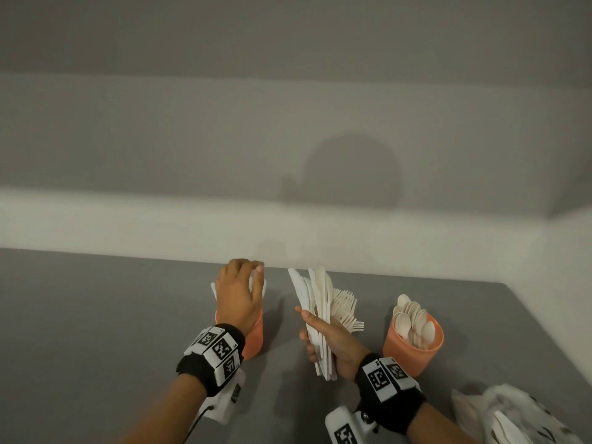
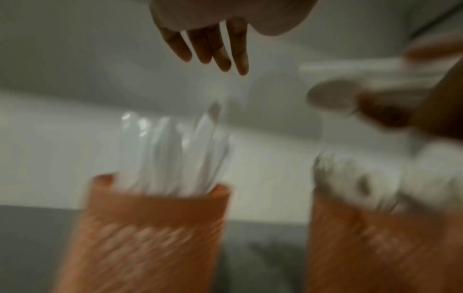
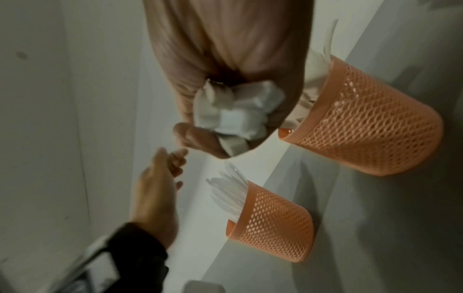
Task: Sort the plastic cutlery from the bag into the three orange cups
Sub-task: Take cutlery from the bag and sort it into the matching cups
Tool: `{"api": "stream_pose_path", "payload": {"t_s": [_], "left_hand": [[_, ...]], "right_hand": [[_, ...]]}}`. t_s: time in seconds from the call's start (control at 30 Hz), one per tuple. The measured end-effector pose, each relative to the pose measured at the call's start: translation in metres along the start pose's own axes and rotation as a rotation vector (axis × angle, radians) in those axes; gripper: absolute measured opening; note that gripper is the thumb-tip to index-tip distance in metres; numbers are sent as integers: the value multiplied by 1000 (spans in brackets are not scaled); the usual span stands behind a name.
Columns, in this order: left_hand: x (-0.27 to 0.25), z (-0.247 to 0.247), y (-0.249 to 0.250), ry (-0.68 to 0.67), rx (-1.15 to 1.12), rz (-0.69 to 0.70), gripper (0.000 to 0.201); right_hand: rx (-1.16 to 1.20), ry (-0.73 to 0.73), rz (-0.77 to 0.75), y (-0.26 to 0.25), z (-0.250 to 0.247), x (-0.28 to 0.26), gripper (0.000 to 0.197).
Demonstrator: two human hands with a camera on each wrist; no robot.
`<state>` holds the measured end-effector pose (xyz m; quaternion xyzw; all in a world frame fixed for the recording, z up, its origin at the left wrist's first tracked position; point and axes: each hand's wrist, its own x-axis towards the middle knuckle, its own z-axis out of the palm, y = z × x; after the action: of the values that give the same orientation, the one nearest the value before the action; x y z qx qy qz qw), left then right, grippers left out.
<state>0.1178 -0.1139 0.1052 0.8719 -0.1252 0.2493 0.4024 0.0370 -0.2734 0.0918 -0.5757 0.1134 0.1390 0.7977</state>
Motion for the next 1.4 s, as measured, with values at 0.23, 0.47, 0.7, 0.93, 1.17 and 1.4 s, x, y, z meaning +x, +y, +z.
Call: {"api": "stream_pose_path", "payload": {"t_s": [0.23,0.47,0.7,0.93,1.17,1.4], "left_hand": [[-26,19,46,-339,-520,-497,24],[-35,32,61,-343,-686,-649,12],[-36,32,66,-281,-567,-602,12],[-45,34,69,-237,-426,-552,11],[-40,28,63,-233,-582,-611,14],[-33,28,69,-258,-671,-634,16]], "right_hand": [[-112,81,-151,6,2,-1,11],[-167,114,-146,4,-6,-13,21],[-58,124,-106,5,-14,-14,30],[-201,247,-120,12,-10,-3,28],[-263,267,-172,5,-22,-12,21],[-510,361,-217,5,-20,-14,17]]}}
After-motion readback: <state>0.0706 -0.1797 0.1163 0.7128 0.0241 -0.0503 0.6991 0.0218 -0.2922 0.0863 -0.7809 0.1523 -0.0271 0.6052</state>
